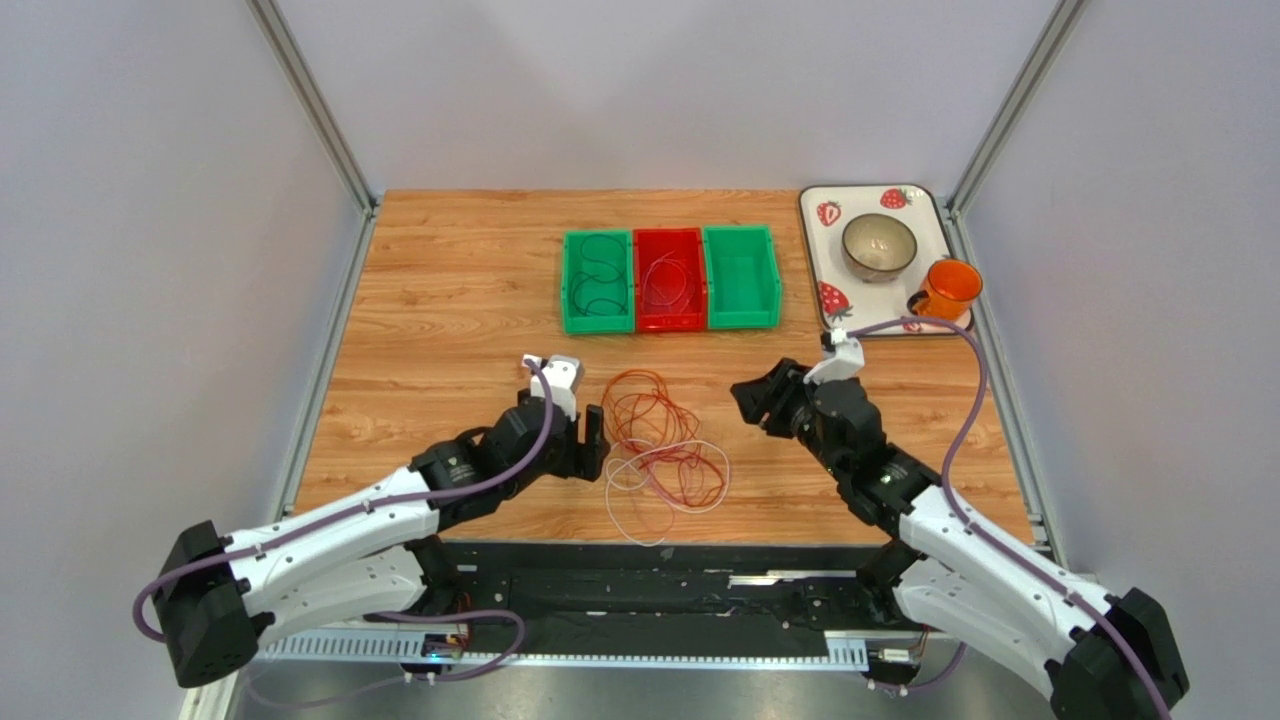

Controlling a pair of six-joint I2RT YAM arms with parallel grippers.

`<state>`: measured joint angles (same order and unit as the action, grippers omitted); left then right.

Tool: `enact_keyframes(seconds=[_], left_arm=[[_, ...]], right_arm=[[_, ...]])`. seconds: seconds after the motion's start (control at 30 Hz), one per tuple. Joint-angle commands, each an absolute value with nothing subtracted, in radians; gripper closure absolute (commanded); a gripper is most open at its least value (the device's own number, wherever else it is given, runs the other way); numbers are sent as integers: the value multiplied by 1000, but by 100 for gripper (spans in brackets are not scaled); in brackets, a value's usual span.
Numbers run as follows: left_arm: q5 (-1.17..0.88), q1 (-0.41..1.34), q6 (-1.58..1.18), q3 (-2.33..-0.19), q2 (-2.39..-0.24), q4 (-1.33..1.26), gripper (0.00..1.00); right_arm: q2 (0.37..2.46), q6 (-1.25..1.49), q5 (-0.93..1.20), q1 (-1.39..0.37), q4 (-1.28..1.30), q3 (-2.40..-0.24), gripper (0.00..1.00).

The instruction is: Untangle the cables

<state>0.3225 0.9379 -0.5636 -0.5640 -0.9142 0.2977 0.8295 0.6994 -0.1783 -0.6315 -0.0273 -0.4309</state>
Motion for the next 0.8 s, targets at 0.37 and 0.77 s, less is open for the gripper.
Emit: enact_keyframes(seconds=[0.37, 0.77], left_arm=[[262, 959, -650, -580, -1281, 6, 32], [281, 963, -649, -676, -1397, 17, 40]], right_arm=[[842, 739, -322, -758, 156, -445, 50], [839, 729, -321, -769, 140, -439, 50]])
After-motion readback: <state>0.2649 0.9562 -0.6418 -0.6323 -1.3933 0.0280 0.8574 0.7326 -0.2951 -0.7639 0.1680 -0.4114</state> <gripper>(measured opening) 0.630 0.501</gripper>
